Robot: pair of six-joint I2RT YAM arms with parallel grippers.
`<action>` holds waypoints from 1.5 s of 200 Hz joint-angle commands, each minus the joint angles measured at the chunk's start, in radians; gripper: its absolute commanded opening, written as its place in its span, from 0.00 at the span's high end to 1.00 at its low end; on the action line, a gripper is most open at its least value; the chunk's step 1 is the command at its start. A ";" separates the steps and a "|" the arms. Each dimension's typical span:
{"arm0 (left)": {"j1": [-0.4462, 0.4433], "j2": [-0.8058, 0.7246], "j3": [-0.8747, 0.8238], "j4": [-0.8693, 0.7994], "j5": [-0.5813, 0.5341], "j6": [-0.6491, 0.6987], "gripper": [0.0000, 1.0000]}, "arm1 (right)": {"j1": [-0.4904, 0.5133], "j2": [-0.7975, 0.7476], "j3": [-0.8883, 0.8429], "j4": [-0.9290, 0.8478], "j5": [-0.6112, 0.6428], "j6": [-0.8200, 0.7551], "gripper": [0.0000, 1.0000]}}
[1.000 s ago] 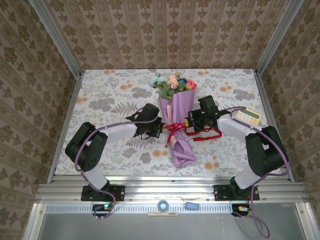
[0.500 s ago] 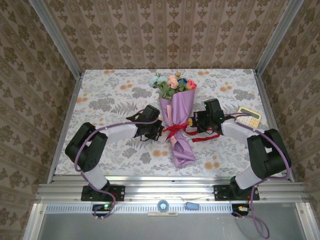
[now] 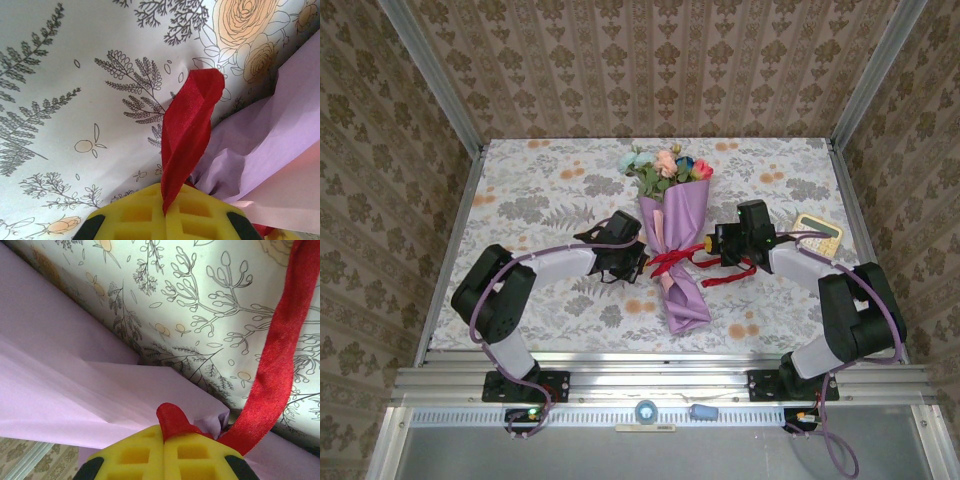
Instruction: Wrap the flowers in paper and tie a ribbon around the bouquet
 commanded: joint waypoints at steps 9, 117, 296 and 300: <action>-0.006 0.013 0.022 -0.050 0.004 0.038 1.00 | -0.025 0.006 -0.017 0.009 -0.007 0.007 1.00; -0.002 0.034 0.056 -0.072 0.007 0.091 1.00 | -0.088 0.076 -0.060 0.014 -0.082 0.006 1.00; 0.000 0.042 0.101 -0.081 0.009 0.135 1.00 | 0.048 0.131 0.124 -0.241 -0.099 -0.202 0.71; -0.001 0.041 0.102 -0.081 0.009 0.134 1.00 | 0.048 0.133 0.125 -0.237 -0.098 -0.201 0.72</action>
